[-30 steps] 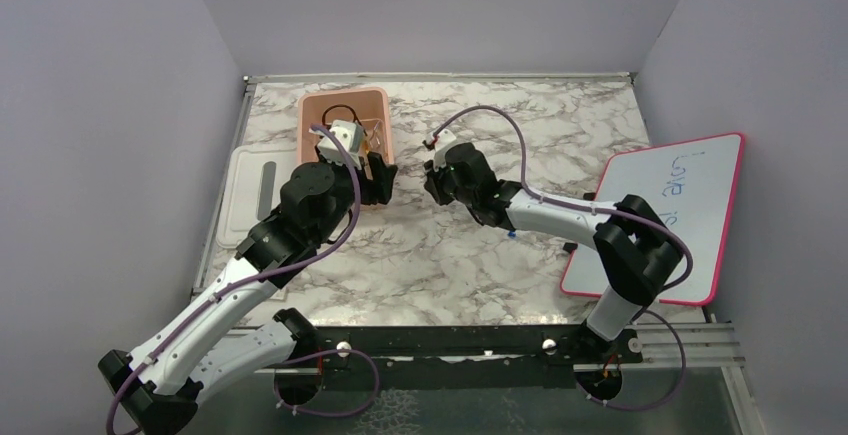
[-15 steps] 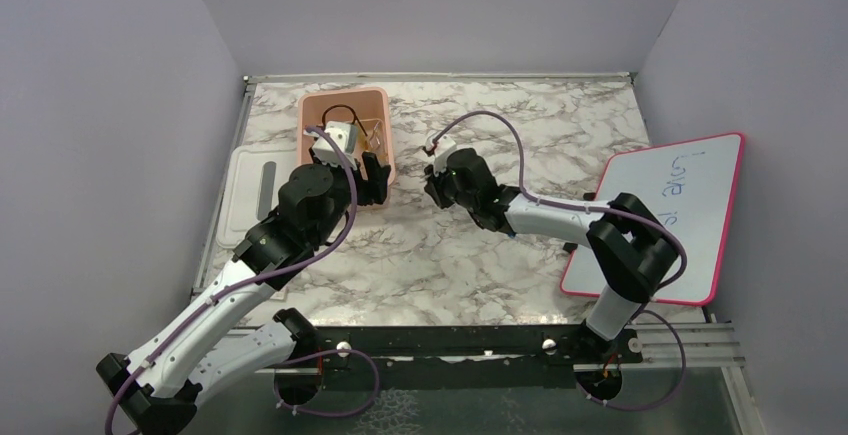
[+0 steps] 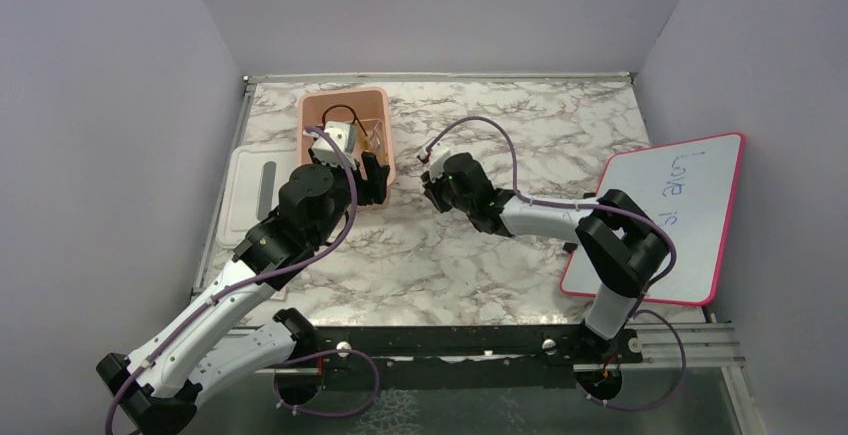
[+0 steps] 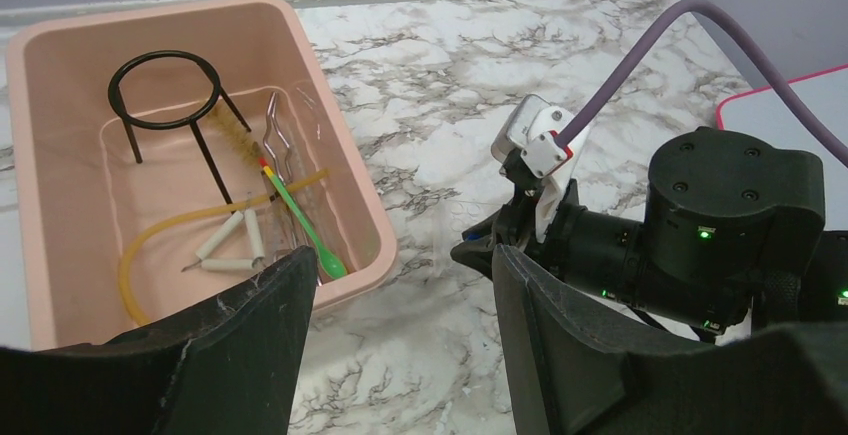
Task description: Organize the chemistry lab equipment
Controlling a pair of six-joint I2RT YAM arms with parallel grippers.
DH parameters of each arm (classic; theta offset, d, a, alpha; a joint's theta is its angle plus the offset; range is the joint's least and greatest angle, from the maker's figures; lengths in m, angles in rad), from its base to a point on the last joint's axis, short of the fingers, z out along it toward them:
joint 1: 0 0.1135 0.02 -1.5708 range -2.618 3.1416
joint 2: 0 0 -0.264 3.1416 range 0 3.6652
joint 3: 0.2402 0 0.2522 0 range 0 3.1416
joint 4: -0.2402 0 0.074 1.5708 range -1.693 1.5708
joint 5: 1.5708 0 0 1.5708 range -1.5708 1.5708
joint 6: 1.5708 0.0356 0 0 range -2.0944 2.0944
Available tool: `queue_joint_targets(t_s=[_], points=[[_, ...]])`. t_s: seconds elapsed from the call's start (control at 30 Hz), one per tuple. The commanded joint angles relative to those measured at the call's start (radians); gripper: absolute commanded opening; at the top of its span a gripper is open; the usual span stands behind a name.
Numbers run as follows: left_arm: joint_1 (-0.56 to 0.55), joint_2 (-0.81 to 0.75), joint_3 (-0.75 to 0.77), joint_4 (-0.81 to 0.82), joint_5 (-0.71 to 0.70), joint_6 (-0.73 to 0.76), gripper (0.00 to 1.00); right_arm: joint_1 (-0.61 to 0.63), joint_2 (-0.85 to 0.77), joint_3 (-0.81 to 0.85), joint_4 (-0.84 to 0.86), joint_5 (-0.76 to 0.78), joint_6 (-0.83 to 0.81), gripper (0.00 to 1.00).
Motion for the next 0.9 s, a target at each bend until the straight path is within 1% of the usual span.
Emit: queue_joint_targets(t_s=[0.0, 0.37, 0.6, 0.87], points=[[0.001, -0.016, -0.002, 0.006, -0.028, -0.005, 0.67, 0.007, 0.004, -0.045, 0.084, -0.037, -0.070, 0.13], [0.002, -0.023, -0.003, 0.001, -0.029, -0.002, 0.67, 0.007, -0.024, -0.091, 0.123, -0.062, -0.101, 0.23], [0.005, -0.026, -0.004, -0.001, -0.028, -0.003, 0.67, 0.007, -0.037, -0.153, 0.212, -0.077, -0.135, 0.22], [0.008, -0.022, -0.003, -0.001, -0.025, -0.003, 0.67, 0.006, -0.029, -0.151, 0.220, -0.051, -0.146, 0.23]])
